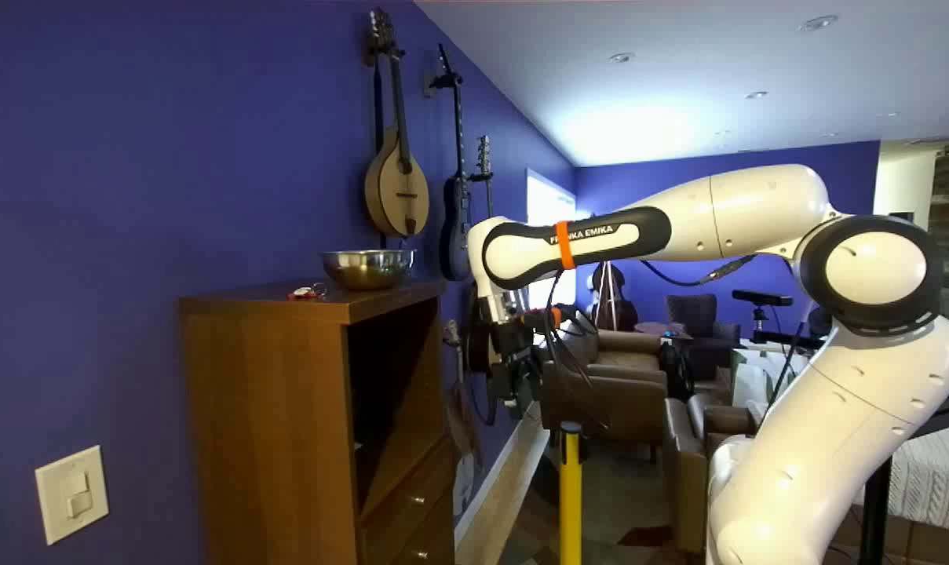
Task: Pick up the keys and put them on the shelf immediately below the top shelf on the chest of drawers
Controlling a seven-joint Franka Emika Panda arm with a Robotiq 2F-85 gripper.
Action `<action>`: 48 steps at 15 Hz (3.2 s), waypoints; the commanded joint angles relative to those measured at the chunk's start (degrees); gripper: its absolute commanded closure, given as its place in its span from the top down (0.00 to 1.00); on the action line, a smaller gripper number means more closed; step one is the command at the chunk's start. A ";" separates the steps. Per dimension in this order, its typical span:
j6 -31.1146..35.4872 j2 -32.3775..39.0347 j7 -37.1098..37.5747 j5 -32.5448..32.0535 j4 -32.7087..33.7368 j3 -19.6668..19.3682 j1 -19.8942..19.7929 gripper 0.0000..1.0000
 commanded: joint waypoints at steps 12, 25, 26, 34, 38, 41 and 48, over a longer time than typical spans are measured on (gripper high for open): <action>10.38 -7.80 2.60 1.25 1.70 12.14 10.01 1.00; 36.02 0.47 3.98 -2.20 17.80 18.26 10.27 1.00; 38.82 1.49 4.46 -3.29 19.73 18.40 9.65 1.00; 48.28 5.47 6.87 -9.59 21.70 17.30 5.94 1.00; 48.06 7.49 7.35 -6.76 22.69 16.63 7.05 1.00; 50.09 9.39 9.11 -7.43 23.41 16.29 6.41 1.00; 53.65 15.15 15.54 -10.64 25.68 15.99 3.92 0.84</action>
